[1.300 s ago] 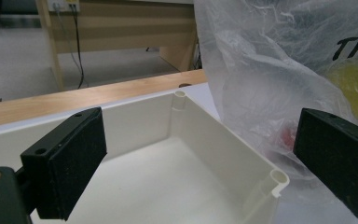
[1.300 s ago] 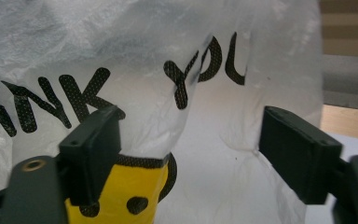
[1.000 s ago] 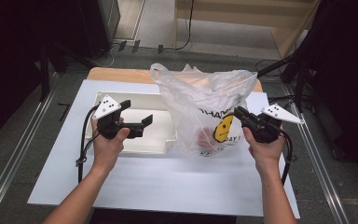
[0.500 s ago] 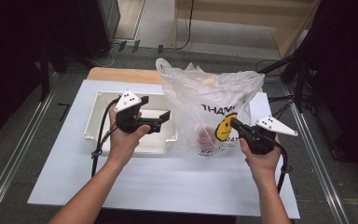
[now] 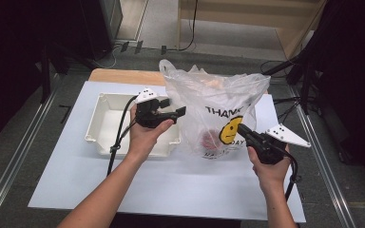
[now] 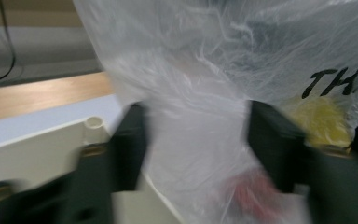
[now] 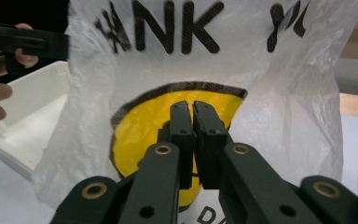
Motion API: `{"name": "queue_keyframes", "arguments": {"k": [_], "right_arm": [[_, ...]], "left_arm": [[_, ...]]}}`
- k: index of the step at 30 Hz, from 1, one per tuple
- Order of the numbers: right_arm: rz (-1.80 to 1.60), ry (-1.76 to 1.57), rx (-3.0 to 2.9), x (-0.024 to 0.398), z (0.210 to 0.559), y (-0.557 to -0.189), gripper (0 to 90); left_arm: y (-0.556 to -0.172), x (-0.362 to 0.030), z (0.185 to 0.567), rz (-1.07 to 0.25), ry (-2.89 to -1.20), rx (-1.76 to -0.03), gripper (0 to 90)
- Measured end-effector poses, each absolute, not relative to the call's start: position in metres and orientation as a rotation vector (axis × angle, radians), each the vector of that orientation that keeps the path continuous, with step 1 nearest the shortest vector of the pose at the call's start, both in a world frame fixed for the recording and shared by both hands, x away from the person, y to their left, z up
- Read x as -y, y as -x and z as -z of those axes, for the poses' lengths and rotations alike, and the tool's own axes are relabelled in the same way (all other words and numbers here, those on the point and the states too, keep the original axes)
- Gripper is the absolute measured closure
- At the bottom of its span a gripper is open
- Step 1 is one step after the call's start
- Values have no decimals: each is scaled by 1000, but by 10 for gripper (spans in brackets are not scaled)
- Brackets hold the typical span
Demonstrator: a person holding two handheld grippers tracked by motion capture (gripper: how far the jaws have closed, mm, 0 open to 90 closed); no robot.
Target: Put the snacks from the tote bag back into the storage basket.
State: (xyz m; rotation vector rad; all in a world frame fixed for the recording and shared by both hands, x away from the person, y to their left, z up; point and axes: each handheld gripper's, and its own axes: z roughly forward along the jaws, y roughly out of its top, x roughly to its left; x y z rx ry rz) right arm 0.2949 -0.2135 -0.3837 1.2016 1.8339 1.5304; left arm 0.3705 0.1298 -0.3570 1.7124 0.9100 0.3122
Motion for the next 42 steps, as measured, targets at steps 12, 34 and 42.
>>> {"name": "queue_keyframes", "arguments": {"k": [12,34,42], "right_arm": [[-1532,-1225,-1702,217,350,-285,353],[-1419,-1462,-1480,231,340,-299,510],[-1396,-1496,-1545,234,377,-301,842]], "left_arm": [[-338,-113,355,-356,-1800,-729,900],[-312,-110,386,-309,-1825,-715,900],[-297,-107,414,-245,-1844,-754,900]]}}
